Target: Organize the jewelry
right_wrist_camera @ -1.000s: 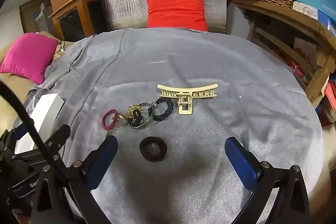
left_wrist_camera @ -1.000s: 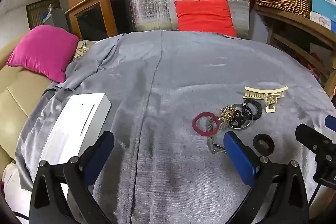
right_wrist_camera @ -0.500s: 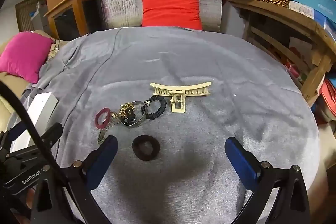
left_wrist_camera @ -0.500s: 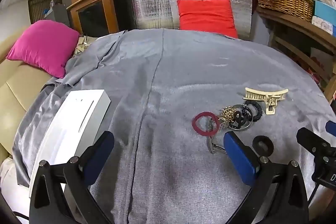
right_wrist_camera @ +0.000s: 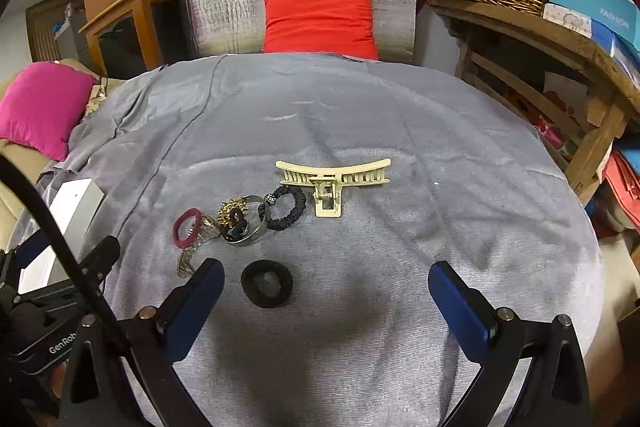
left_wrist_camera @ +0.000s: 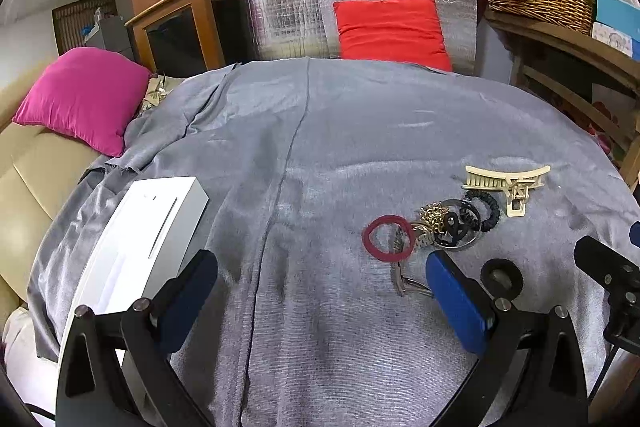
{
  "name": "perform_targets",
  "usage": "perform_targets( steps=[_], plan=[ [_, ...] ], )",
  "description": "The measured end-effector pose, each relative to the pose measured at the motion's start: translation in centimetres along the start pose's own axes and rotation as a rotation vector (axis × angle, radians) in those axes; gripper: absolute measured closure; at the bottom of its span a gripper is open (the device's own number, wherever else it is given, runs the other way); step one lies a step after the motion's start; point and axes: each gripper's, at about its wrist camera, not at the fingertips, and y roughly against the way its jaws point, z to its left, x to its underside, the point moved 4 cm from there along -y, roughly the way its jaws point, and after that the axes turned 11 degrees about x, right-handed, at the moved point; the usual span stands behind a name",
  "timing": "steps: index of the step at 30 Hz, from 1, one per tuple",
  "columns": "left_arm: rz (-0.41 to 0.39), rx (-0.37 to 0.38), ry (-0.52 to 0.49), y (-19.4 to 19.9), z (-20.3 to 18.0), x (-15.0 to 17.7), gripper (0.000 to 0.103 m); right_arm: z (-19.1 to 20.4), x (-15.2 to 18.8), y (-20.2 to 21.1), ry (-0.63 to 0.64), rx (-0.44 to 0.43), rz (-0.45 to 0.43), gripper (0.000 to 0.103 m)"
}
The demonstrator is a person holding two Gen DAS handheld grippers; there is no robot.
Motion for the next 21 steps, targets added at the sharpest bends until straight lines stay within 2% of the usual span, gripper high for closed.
perform_targets(
  steps=[21],
  plan=[
    [0.01,-0.007,-0.001,-0.15,0.22,0.1,0.0,0.24,0.05,-0.08,0.007,0.008,0.003,0.0]
  ],
)
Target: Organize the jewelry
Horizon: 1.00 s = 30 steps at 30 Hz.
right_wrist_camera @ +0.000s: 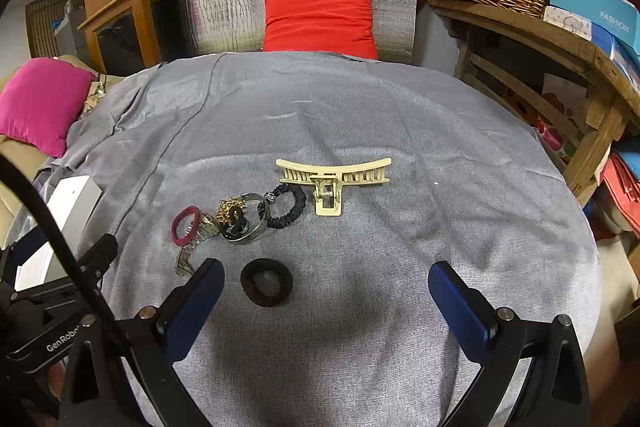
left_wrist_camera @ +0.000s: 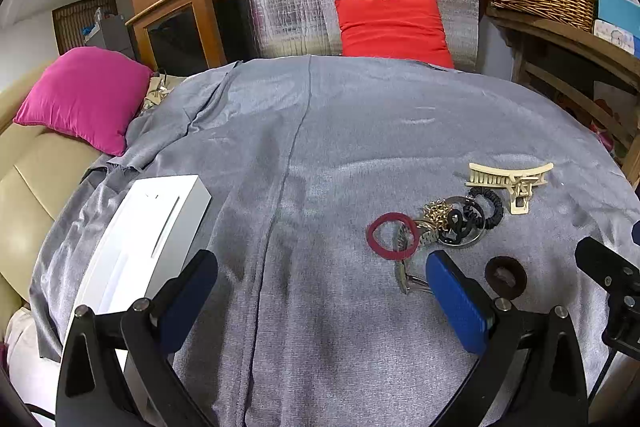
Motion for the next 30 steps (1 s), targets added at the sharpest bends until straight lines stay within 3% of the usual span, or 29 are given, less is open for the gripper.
perform_targets(
  steps=[30],
  plan=[
    [0.015,-0.014,0.014,-0.28,0.75,0.07,0.0,0.3,0.15,-0.08,0.006,0.002,0.003,0.0]
  ],
)
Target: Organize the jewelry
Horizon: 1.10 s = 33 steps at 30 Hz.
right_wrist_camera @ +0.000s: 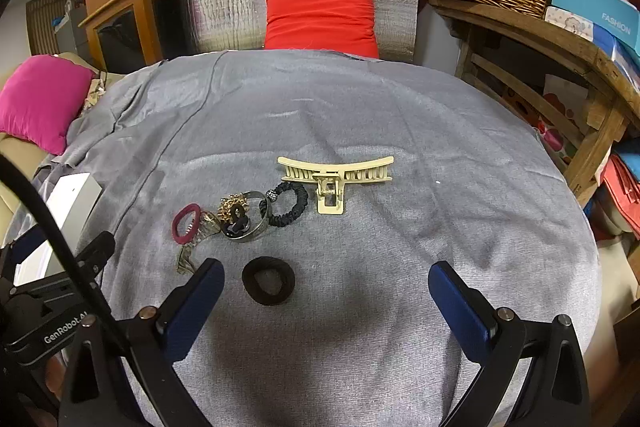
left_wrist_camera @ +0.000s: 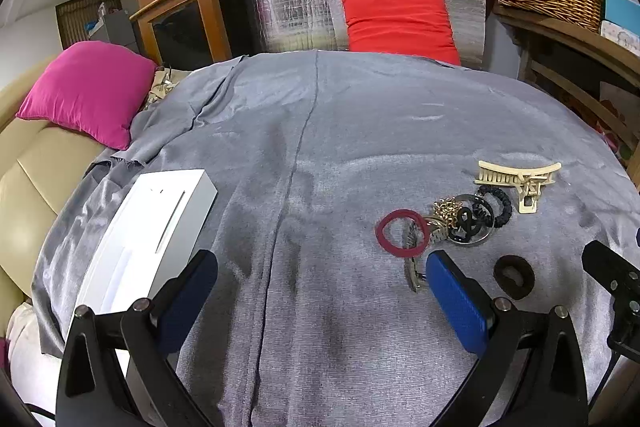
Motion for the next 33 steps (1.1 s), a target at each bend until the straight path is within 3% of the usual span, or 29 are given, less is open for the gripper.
perform_targets(
  steps=[12,19,23,30,33],
  plan=[
    [0.014,-0.034,0.001,-0.6,1.3,-0.4,0.0,-0.5,-0.3,-0.2,-0.007,-0.009,0.0,0.0],
    [0.056,-0.091,0.014,-3.4,5.2,-1.9,0.0,-4.9,-2.8,-2.5,-0.157,-0.095,0.027,0.0],
    [0.073,-0.037,0.013,-4.5,5.3,-2.1,0.0,-6.4,-4.0,-4.9,-0.23,-0.193,0.079,0.0],
    [0.067,0.084,0.014,-4.8,3.4,-2.1,0.001,-7.6,-4.5,-9.7,-0.432,-0.382,0.192,0.018],
    [0.077,0.12,0.009,-4.9,2.6,-2.0,0.019,-6.9,-5.1,-11.0,-0.459,-0.427,0.2,0.021]
  ],
)
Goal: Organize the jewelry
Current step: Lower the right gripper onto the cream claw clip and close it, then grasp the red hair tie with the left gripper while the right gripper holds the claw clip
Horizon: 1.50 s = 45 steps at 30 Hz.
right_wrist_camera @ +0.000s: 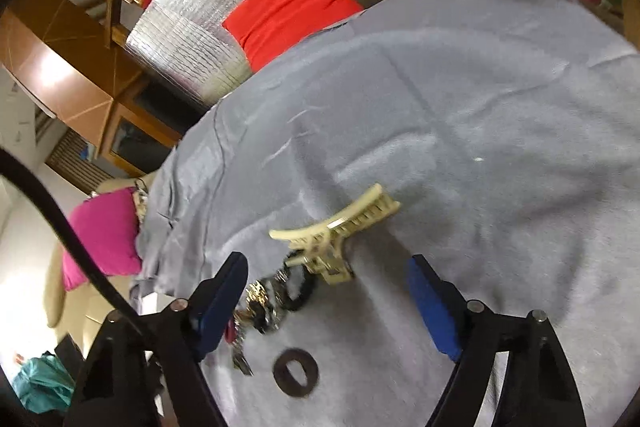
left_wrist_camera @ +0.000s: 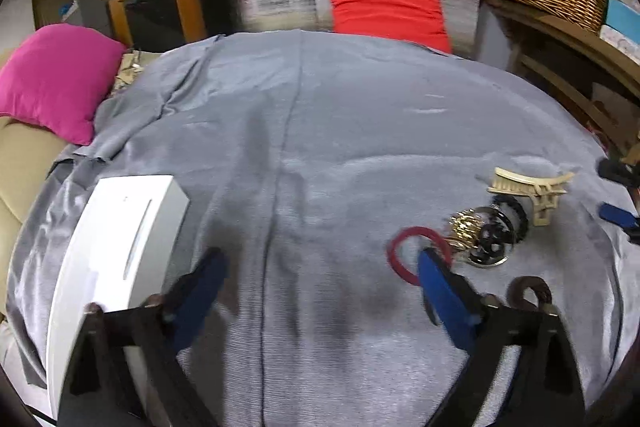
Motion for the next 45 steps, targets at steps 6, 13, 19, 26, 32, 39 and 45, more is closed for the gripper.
perform_targets(
  steps=[6,13,19,26,32,39,45],
  plan=[
    [0.023,0.032,0.018,-0.4,-0.1,0.3,0.036,0.8,-0.4,-2.7,-0.069,-0.078,0.051,0.035],
    [0.054,0.03,0.024,-1.0,-0.1,0.6,0.036,2.5,-0.2,-4.4,-0.031,-0.012,0.039,0.035],
    [0.097,0.014,0.029,-1.7,0.3,1.2,0.036,4.4,0.4,-5.2,0.132,0.143,-0.012,0.044],
    [0.122,0.063,0.016,-1.9,-0.2,1.6,0.036,5.4,0.9,-7.0,0.238,0.323,-0.046,0.064],
    [0.139,0.155,0.033,-2.2,-0.8,1.7,0.036,5.4,1.0,-7.2,0.246,0.339,-0.064,0.071],
    [0.168,0.236,0.098,-4.0,-1.0,1.5,0.04,5.0,1.1,-5.9,0.226,0.321,-0.08,0.075],
    [0.192,0.28,0.15,-6.5,-0.8,1.3,0.065,5.3,1.1,-5.0,0.232,0.322,-0.102,0.075]
  ],
)
